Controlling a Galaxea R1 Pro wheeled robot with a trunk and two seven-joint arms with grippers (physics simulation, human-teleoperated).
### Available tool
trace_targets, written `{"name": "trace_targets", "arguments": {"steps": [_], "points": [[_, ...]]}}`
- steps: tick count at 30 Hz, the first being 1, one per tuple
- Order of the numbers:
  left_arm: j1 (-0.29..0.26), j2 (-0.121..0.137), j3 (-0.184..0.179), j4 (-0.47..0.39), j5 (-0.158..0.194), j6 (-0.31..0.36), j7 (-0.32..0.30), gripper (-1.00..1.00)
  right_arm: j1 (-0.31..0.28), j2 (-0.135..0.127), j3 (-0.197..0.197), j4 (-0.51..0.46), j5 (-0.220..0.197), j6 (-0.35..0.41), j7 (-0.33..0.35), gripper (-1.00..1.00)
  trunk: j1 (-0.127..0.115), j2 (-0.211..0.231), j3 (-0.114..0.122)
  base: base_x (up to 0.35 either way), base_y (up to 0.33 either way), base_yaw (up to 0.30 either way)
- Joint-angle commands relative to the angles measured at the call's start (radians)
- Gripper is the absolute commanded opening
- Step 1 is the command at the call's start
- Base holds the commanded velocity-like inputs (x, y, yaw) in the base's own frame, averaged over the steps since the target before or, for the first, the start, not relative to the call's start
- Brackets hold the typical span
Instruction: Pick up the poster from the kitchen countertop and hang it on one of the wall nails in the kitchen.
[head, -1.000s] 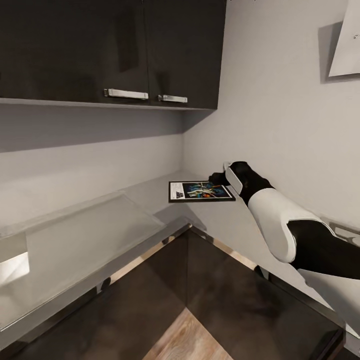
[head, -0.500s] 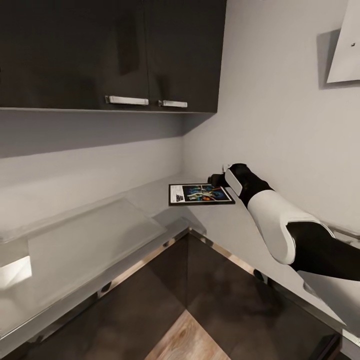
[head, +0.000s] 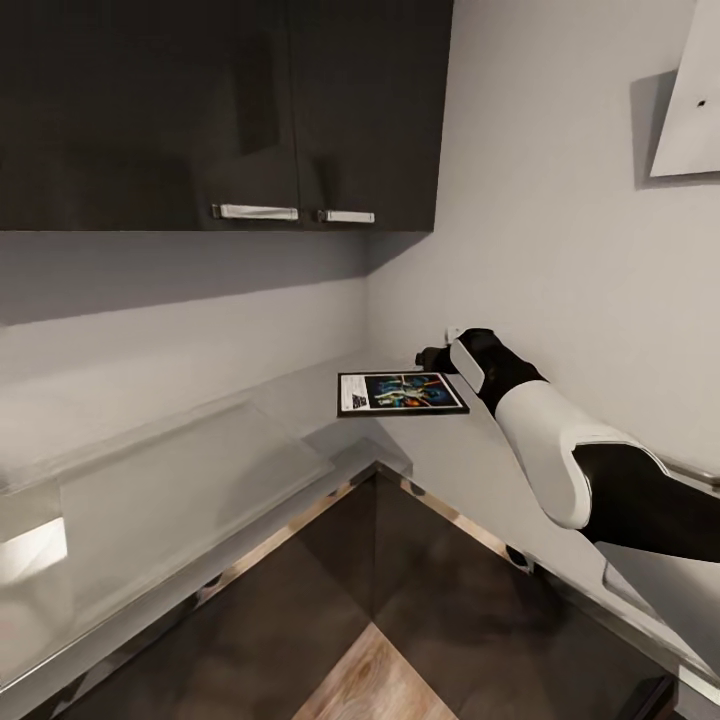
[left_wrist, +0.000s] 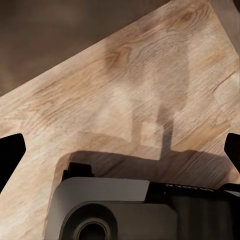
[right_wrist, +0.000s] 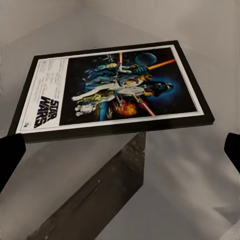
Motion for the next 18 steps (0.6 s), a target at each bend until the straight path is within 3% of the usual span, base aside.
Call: {"name": "trace_targets", "arguments": {"steps": [1, 11, 18], "points": [[0.0, 0.0, 0.003, -0.001, 0.006, 0.001, -0.006, 1.0, 0.0, 0.0, -0.001, -0.001, -0.01, 0.003, -0.008, 1.0, 0.0, -0.001, -0.001, 0.0, 0.0, 0.0], [0.0, 0.003, 0.004, 0.001, 0.006, -0.003, -0.007, 1.0, 0.013, 0.002, -0.001, 0.044, -0.011, -0.001, -0.007, 1.0, 0.0, -0.001, -0.001, 0.008, 0.0, 0.0], [0.0, 0.003, 0.004, 0.004, 0.005, -0.004, -0.008, 1.0, 0.015, 0.002, -0.001, 0.056, -0.011, -0.009, -0.006, 1.0, 0.0, -0.001, -0.001, 0.216, 0.0, 0.0]]}}
